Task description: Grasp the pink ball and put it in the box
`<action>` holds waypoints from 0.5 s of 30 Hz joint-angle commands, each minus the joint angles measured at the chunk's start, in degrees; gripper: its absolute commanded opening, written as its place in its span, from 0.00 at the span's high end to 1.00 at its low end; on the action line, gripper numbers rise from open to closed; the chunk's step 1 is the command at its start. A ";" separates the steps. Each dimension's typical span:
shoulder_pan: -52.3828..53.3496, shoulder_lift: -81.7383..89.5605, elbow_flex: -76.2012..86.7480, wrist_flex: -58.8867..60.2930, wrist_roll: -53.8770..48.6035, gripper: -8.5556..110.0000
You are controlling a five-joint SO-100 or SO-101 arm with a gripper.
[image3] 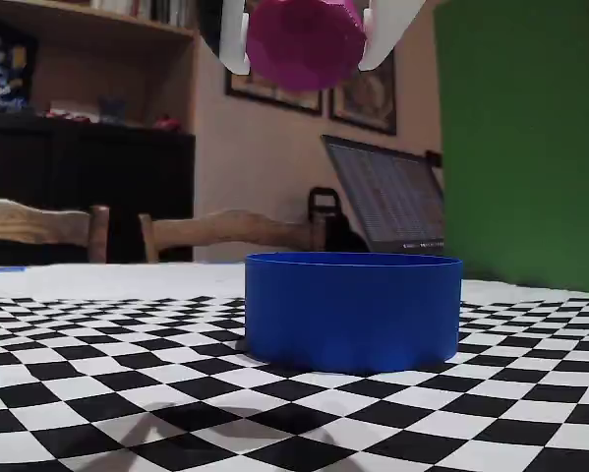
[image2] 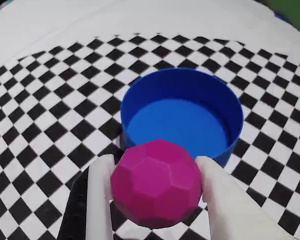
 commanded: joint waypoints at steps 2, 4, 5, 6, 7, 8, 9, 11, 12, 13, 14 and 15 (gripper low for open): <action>0.79 -1.85 -4.39 -0.88 -0.09 0.93; 0.97 -3.43 -5.54 -1.05 0.00 0.93; 1.05 -4.22 -5.89 -1.58 0.00 0.93; 1.14 -5.19 -6.06 -2.37 -0.09 0.93; 1.23 -6.06 -6.33 -2.99 -0.09 0.93; 1.32 -7.29 -6.86 -3.34 -0.09 0.93; 1.41 -8.70 -7.82 -3.34 -0.09 0.93; 1.49 -10.11 -8.88 -3.43 -0.09 0.93; 1.58 -10.72 -9.32 -3.69 -0.09 0.93; 1.58 -11.34 -9.67 -3.96 -0.09 0.93; 1.67 -12.04 -10.02 -4.04 -0.09 0.93; 1.67 -12.66 -10.55 -4.04 0.00 0.93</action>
